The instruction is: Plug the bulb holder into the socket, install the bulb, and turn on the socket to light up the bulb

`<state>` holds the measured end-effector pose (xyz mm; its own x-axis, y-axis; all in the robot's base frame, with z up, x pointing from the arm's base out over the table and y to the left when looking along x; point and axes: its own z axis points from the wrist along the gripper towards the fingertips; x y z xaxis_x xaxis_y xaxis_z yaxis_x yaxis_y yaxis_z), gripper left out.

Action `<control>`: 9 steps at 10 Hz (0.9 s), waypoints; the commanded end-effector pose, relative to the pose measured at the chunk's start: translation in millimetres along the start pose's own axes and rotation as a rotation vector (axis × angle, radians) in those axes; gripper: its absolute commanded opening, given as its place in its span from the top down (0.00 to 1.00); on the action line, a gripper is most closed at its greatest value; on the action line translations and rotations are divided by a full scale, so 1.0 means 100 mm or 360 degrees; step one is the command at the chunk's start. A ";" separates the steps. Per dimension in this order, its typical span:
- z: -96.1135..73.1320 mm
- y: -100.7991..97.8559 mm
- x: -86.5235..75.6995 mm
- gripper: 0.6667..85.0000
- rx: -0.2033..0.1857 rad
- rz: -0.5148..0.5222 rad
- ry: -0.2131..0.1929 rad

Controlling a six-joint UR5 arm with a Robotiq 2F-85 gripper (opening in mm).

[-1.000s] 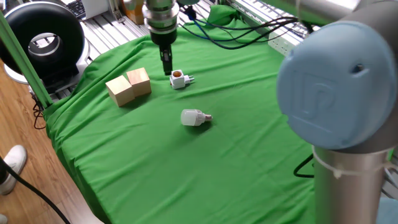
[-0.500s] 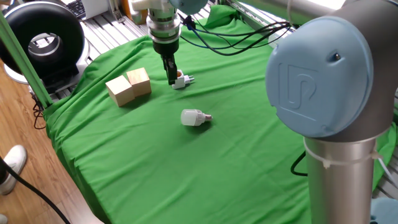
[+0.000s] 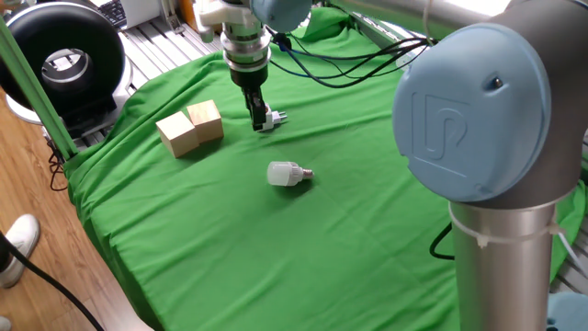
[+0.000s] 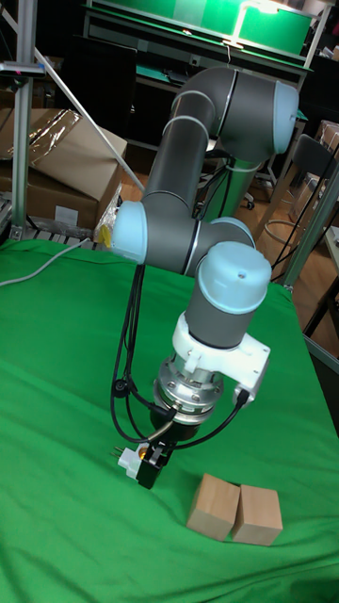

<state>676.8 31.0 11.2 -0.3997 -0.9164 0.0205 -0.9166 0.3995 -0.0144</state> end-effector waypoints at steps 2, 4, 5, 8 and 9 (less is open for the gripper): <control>0.11 0.01 0.07 0.25 -0.0001 -0.0018 -0.0012; 0.12 0.02 0.07 0.25 -0.0006 -0.0026 -0.0016; 0.13 0.01 0.06 0.25 -0.0004 -0.0026 -0.0011; 0.16 0.05 0.05 0.26 -0.0022 -0.0009 -0.0004; 0.17 0.06 0.06 0.26 -0.0023 -0.0006 0.0005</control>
<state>670.5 26.2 -4.2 -0.3855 -0.9223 0.0273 -0.9227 0.3854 -0.0069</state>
